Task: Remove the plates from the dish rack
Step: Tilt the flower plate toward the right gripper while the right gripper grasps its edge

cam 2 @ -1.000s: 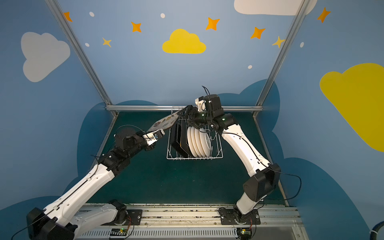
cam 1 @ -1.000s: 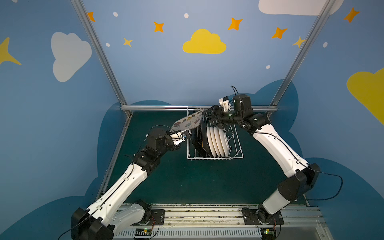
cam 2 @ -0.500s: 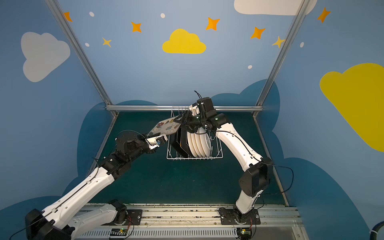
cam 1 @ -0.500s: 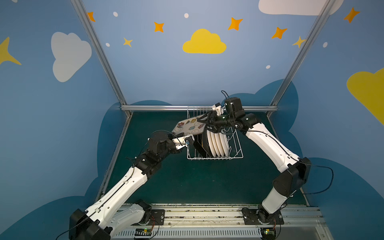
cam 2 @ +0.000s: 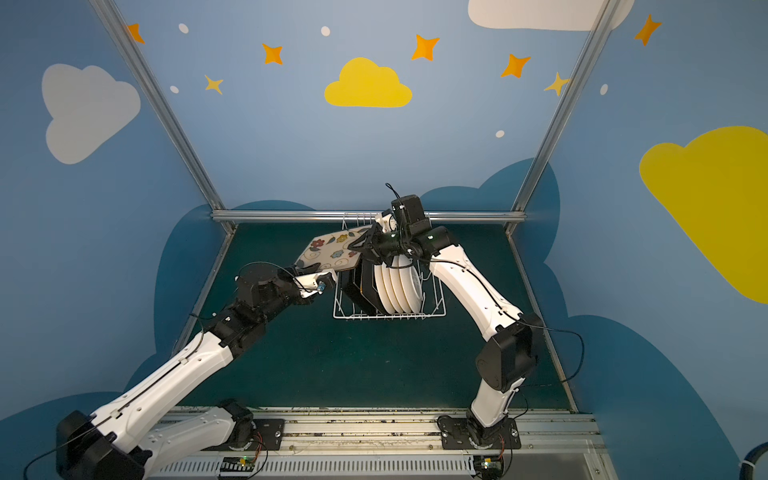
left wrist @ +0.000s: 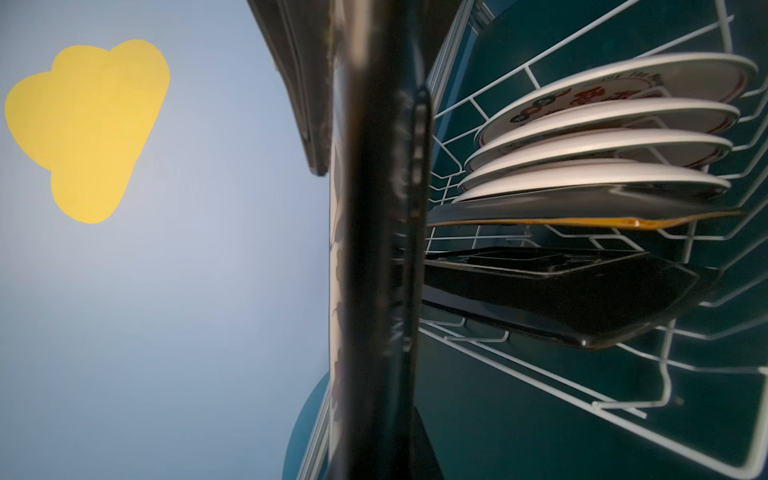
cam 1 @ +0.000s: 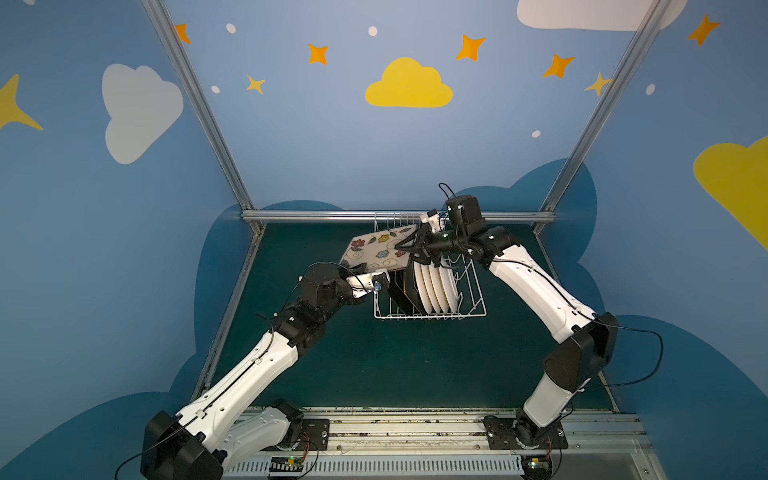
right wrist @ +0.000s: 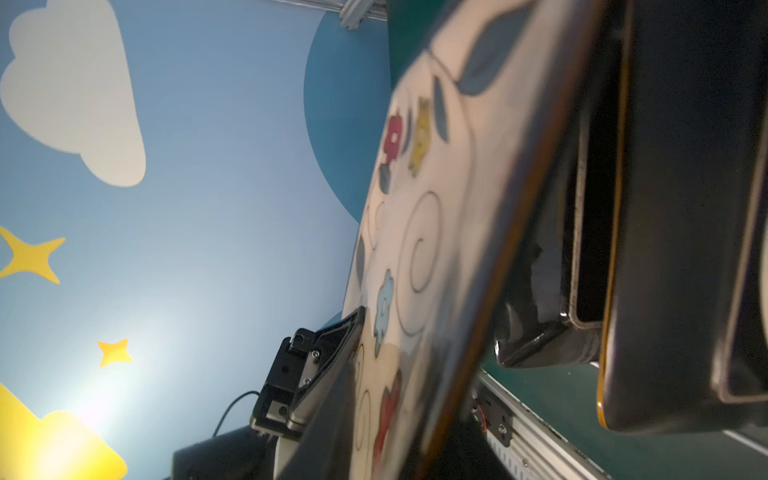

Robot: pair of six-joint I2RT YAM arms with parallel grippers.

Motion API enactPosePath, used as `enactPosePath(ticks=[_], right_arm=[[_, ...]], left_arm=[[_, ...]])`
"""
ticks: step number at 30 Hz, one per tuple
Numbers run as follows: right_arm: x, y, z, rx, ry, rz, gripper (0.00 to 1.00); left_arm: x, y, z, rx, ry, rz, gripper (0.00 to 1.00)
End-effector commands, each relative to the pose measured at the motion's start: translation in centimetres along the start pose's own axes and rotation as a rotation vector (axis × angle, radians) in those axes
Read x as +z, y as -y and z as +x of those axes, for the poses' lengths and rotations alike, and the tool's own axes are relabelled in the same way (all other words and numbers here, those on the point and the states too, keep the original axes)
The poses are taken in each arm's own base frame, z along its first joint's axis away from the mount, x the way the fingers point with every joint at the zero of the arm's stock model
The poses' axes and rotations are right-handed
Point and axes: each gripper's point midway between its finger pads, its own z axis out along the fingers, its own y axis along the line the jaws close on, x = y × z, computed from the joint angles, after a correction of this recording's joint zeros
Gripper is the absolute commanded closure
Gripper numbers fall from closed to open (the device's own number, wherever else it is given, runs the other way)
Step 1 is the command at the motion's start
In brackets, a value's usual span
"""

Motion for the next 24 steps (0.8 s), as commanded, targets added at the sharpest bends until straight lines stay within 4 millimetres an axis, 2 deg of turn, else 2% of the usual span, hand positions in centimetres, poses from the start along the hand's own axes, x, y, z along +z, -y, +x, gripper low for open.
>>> enactPosePath(ticks=[1,5,9,12,14,16,18,21,24], right_arm=[[0.4,-1.5,0.7,-0.067,-0.054,-0.061,0.79],[0.3,-1.7,0.5,-0.071,-0.048,-0.072,0.89],[0.0,-2.2,0.2,-0.077,-0.036,-0.091,1.00],[-0.1,-2.6,-0.3,-0.076,-0.023,-0.128,1.00],[-0.3,-2.9,-0.6,-0.071,-0.009,-0.161,1.00],[-0.6,-3.0,-0.9,-0.070,0.002,-0.180,1.00],[-0.9,-3.2,-1.2,-0.080,0.014,-0.191,1.00],[-1.5,-3.6,-1.6,-0.095,0.034,-0.203,1.00],[-2.3,-3.9,-2.4,-0.108,0.066,-0.217,1.00]], left_arm=[[-2.1,-7.5,-4.4,-0.086,0.172,-0.263,0.97],[-1.9,-7.5,-4.1,-0.091,0.166,-0.281,0.94],[-1.7,-7.3,-3.9,-0.105,0.158,-0.278,0.80],[-1.5,-7.1,-3.7,-0.110,0.153,-0.273,0.74],[-1.4,-7.0,-3.5,-0.115,0.145,-0.268,0.62],[-1.4,-6.9,-3.4,-0.120,0.138,-0.263,0.45],[-1.3,-6.7,-3.2,-0.124,0.131,-0.256,0.36],[-1.4,-6.5,-3.0,-0.135,0.125,-0.249,0.18],[-1.7,-6.1,-3.0,-0.148,0.126,-0.234,0.06]])
